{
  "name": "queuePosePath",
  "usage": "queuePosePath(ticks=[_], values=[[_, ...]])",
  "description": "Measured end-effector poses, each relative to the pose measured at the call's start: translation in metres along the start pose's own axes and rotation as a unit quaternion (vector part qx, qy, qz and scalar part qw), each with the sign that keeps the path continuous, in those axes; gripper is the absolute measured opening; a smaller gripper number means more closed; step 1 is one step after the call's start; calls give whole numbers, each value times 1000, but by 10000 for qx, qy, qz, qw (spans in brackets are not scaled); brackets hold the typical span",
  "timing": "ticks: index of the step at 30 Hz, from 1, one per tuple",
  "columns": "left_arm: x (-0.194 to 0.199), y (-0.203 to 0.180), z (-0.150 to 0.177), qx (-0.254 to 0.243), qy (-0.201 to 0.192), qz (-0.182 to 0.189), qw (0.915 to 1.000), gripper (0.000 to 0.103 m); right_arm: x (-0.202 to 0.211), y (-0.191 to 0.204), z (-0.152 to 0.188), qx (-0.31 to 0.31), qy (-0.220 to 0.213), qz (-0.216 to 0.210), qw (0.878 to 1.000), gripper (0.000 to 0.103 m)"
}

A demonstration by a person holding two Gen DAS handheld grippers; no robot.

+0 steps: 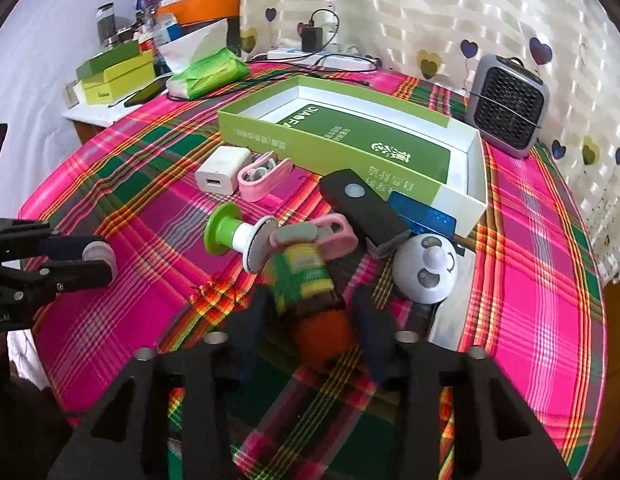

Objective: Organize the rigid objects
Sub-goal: 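Grasp the brown red-capped bottle with the right gripper while the left holds the white cap, then carry the bottle with the right gripper while the left carries the cap over the green box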

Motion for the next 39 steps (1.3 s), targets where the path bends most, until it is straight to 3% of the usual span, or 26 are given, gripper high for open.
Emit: queuePosePath(ticks=[8, 15, 31, 39], values=[[-1, 1, -2, -30, -8, -25, 10000, 30, 2, 2, 3, -43, -20, -4, 10000, 35], [-1, 3, -3, -16, -20, -91, 10000, 18, 2, 3, 4, -130, -42, -23, 9999, 35], [-1, 0, -2, -75, -20, -137, 9999, 18, 11, 2, 6, -354, -169, -68, 9992, 34], [4, -7, -24, -235, -199, -115, 9995, 18, 27, -3, -4, -522, -330, -72, 9981, 34]])
Point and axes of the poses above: each gripper's, at about its wrist camera, not at the fingertips, and x roughly against the way its jaws point, y to its left, z to its underside, the point moved 2 cm from there along -x, roughly the way its jaws point, and after that the axes turned 1 degree about -z, right-handed, at the moved point
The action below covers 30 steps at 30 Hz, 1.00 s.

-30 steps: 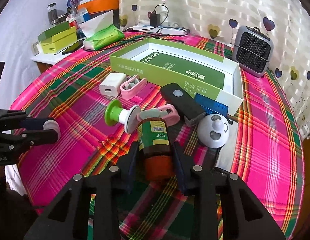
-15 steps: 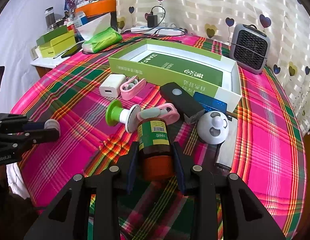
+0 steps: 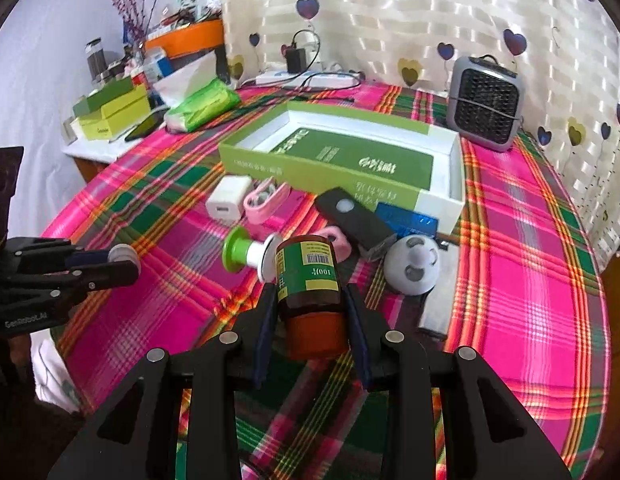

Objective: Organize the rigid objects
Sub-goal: 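Carry the bottle with the right gripper while the left carries the cap over the green box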

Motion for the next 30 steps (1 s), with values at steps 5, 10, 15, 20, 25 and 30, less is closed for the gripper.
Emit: queuePosePath(ticks=[5, 10, 15, 20, 25, 30], values=[[-6, -3, -26, -114, -66, 53, 9999, 18, 4, -8, -13, -190, -68, 123, 9997, 34], [-17, 0, -52, -106, -55, 89, 9999, 18, 2, -20, -29, -377, -95, 287, 9988, 34], [-27, 1, -78, -186, -111, 101, 9997, 18, -2, -32, -45, -505, -156, 401, 9978, 35], [-45, 3, -102, -188, -106, 112, 9997, 18, -15, -42, -63, -549, -108, 489, 9972, 35], [-67, 5, -123, -132, -61, 146, 9998, 18, -35, -54, -80, -640, -25, 640, 9959, 35], [-89, 7, -140, -139, -22, 107, 9998, 18, -53, -66, -93, -749, 35, 722, 9946, 35]])
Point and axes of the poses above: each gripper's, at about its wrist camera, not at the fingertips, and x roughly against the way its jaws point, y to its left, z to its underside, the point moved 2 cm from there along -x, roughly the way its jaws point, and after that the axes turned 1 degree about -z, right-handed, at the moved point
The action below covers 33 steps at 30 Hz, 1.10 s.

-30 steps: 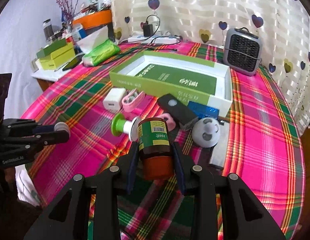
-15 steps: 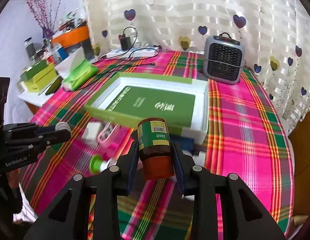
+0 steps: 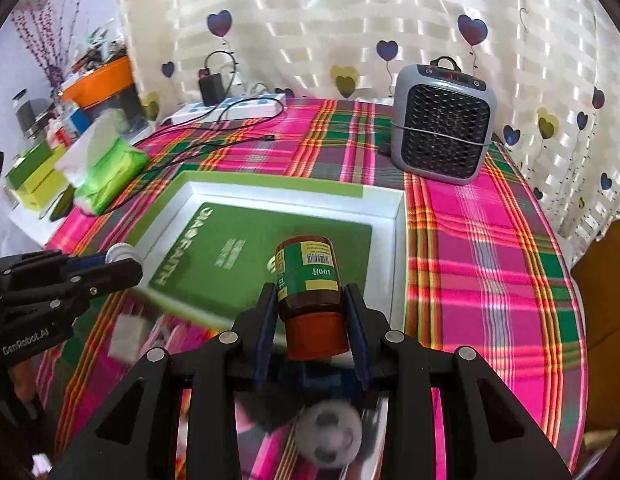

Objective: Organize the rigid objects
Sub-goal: 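Carry the bottle with the right gripper while the left carries the cap over the green box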

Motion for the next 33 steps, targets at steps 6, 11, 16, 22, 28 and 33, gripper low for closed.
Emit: queuePosePath(ticks=[6, 11, 16, 22, 28, 33], values=[[-29, 1, -12, 14, 181, -29, 9998, 18, -25, -8, -13, -155, 133, 32, 9998, 35], [-41, -2, -25, -102, 105, -175, 9997, 18, -41, -11, -19, -205, 204, 45, 9996, 35], [-55, 0, -33, -67, 169, -211, 9996, 18, -54, -15, -24, -277, 268, 95, 9992, 35], [-67, 0, -35, -51, 232, -244, 9994, 18, -64, -18, -30, -313, 288, 122, 9990, 35], [-75, 4, -34, -2, 291, -340, 9990, 18, -69, -16, -31, -269, 327, 150, 9990, 35], [-80, 4, -32, 7, 381, -357, 9986, 18, -72, -18, -32, -291, 376, 171, 9987, 35]])
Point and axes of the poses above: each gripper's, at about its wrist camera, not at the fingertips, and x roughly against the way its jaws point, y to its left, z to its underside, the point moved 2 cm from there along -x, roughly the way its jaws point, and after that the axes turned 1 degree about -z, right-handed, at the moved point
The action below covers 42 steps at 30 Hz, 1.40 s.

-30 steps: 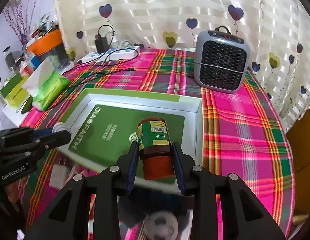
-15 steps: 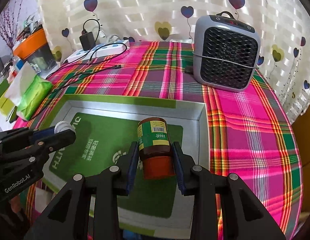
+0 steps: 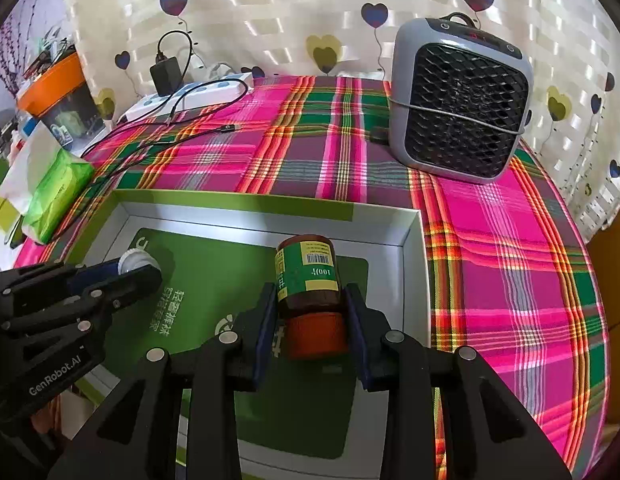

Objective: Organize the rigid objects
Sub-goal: 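Carry the bottle with the right gripper while the left carries the cap over the green box, then open the right gripper to drop the bottle while the left releases the cap into the box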

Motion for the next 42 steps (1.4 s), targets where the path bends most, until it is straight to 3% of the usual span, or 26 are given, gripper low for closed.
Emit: queuePosePath(ticks=[16, 18, 21, 24, 34, 42], values=[[-1, -4, 1, -107, 23, -120, 9999, 20, -2, 1, 2, 28, 110, 97, 9999, 35], [-1, -4, 1, -124, 29, -113, 9999, 24, -2, 1, 2, 17, 105, 91, 9999, 36], [0, -5, 2, -142, 44, -139, 9998, 29, 0, 0, 2, -20, 54, 94, 9999, 48], [3, -5, 4, -121, 56, -153, 9998, 30, 3, -1, 3, -76, -6, 31, 10000, 50], [32, -12, 15, -96, -137, -98, 9998, 30, 23, 4, 14, -160, -163, -89, 9997, 50], [63, -7, 36, 27, -294, -406, 9987, 30, 52, 16, 25, -51, -413, -35, 9991, 50]])
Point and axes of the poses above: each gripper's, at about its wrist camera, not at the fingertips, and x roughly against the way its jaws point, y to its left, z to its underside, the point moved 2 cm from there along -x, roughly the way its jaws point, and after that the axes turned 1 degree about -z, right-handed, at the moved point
